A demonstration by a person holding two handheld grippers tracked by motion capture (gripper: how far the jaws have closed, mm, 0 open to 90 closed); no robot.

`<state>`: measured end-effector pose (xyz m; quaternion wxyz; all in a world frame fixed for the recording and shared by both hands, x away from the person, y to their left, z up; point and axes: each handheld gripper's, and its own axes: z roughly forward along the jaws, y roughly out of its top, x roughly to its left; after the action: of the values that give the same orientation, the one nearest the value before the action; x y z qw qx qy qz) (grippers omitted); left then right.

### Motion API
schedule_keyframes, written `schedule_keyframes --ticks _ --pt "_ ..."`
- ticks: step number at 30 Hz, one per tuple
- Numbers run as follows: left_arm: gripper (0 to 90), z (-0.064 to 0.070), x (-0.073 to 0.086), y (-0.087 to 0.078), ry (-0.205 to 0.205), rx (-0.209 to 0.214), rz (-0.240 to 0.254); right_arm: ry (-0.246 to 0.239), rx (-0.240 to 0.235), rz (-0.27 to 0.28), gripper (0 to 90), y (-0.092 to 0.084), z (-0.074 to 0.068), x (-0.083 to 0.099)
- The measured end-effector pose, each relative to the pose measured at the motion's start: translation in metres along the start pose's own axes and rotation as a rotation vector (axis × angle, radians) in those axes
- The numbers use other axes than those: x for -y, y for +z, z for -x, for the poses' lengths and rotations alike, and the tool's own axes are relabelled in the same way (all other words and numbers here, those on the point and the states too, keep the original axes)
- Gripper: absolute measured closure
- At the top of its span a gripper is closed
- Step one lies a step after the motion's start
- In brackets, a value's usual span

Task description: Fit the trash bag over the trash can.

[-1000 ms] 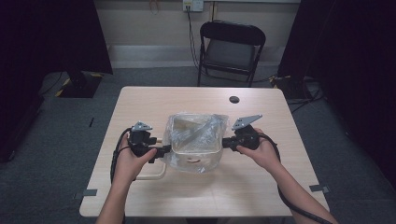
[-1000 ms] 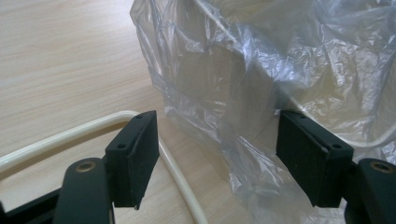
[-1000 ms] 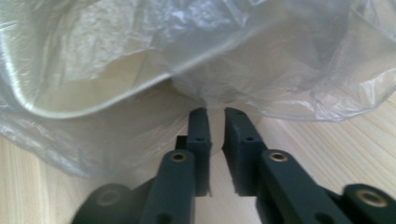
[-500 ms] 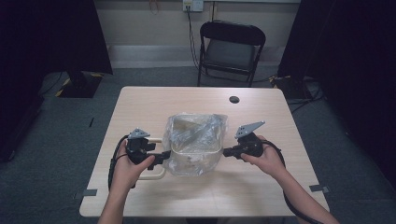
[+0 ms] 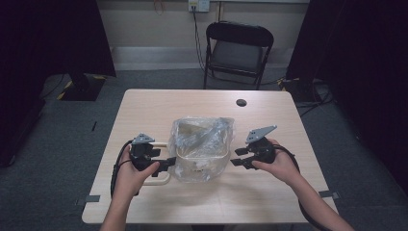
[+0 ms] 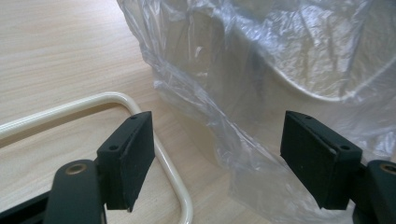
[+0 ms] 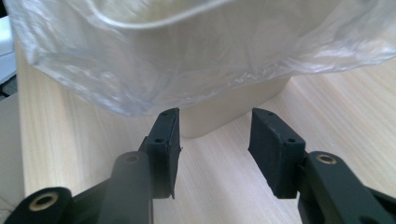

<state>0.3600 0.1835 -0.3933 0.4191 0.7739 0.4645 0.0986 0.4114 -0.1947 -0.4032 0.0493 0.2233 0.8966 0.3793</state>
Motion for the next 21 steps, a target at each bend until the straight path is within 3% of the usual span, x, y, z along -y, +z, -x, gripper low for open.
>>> schedule_keyframes --ticks 1,2,3,4,8,11,13,14,16,17,18,21 --pt "25.5 0.000 0.000 0.000 0.000 0.000 0.000 0.000 0.000 0.000 48.6 0.000 0.000 0.000" --pt "25.5 0.002 -0.001 -0.002 0.002 -0.001 0.002 -0.005 -0.005 0.019 37.9 -0.005 -0.002 -0.002" --pt "25.5 0.003 -0.002 -0.003 0.006 0.001 0.001 0.002 -0.015 0.029 35.1 -0.006 -0.003 -0.003" --pt "25.4 0.004 -0.004 -0.003 0.010 0.000 0.001 0.012 -0.033 0.034 35.1 -0.007 -0.004 -0.004" --pt "25.3 0.007 -0.006 -0.001 0.013 0.014 -0.001 0.008 -0.034 0.049 31.5 -0.004 -0.008 -0.013" --pt "25.2 0.007 -0.006 0.001 0.016 0.017 -0.007 0.009 -0.043 0.043 36.0 0.001 -0.010 -0.017" --pt "25.3 0.008 -0.005 0.004 0.020 0.019 -0.015 0.009 -0.056 0.026 46.0 0.008 -0.012 -0.022" --pt "25.4 0.008 -0.005 0.004 0.020 0.019 -0.015 0.009 -0.056 0.026 46.0 0.008 -0.012 -0.022" --pt "25.8 0.008 -0.005 0.007 0.024 0.022 -0.011 -0.007 -0.026 -0.012 57.5 0.016 -0.015 -0.024" --pt "25.7 0.008 -0.005 0.007 0.024 0.022 -0.011 -0.007 -0.026 -0.012 57.5 0.016 -0.015 -0.024" --pt "25.5 0.008 -0.006 0.009 0.016 0.026 -0.010 -0.005 -0.029 -0.017 66.2 0.018 -0.015 -0.025" --pt "25.7 0.007 -0.005 0.013 0.012 0.027 -0.007 0.023 -0.051 -0.004 78.9 0.020 -0.013 -0.026"
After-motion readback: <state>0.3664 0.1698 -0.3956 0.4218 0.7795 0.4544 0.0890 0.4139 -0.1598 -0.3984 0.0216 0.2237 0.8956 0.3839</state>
